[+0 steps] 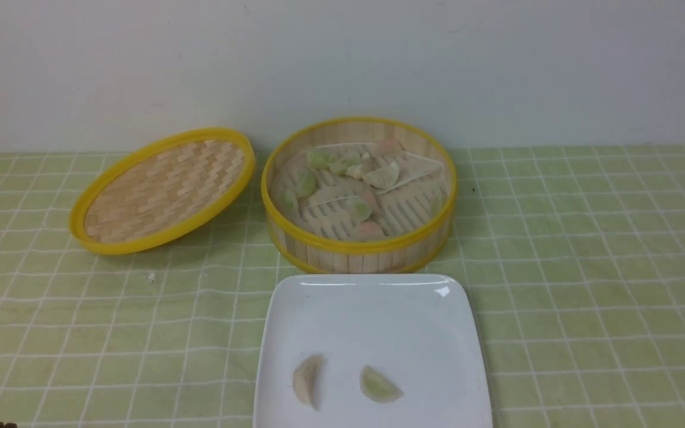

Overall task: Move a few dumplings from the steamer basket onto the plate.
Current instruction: Use the right arm to put the dumpling into the plate

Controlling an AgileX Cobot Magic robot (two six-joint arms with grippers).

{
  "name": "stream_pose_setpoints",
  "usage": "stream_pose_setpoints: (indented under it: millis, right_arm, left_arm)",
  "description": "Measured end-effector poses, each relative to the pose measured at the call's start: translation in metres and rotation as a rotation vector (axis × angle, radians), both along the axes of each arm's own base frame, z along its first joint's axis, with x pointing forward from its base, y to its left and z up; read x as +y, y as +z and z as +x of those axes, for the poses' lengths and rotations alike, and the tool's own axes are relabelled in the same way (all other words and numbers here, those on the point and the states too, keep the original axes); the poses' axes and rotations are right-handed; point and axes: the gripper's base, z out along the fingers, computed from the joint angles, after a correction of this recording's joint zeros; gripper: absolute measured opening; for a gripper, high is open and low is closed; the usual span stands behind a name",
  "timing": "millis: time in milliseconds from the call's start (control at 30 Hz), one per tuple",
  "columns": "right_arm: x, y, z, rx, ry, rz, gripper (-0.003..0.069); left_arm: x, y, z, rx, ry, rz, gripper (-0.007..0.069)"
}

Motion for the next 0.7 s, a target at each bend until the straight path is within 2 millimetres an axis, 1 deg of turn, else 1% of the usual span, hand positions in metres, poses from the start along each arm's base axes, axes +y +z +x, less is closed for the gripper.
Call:
stream_pose_setpoints:
  millis: [333, 500, 600, 700]
  right_arm:
    - [0.007, -0.002, -0.005, -0.017, 0.082, -0.061, -0.0014]
    - [0.009, -0.002, -0.005, -0.042, 0.088, -0.097, -0.0014]
    - [0.011, -0.008, -0.003, -0.032, 0.083, -0.111, -0.0014]
    - [0.014, -0.024, 0.005, 0.018, 0.014, -0.140, -0.0014]
  left_arm:
    - [0.000, 0.000, 0.000, 0.000, 0.000, 0.001, -0.0006]
    - [0.000, 0.000, 0.000, 0.000, 0.000, 0.002, -0.0006]
    - [0.000, 0.000, 0.000, 0.000, 0.000, 0.002, -0.0006]
    - [0.000, 0.000, 0.000, 0.000, 0.000, 0.003, -0.0006]
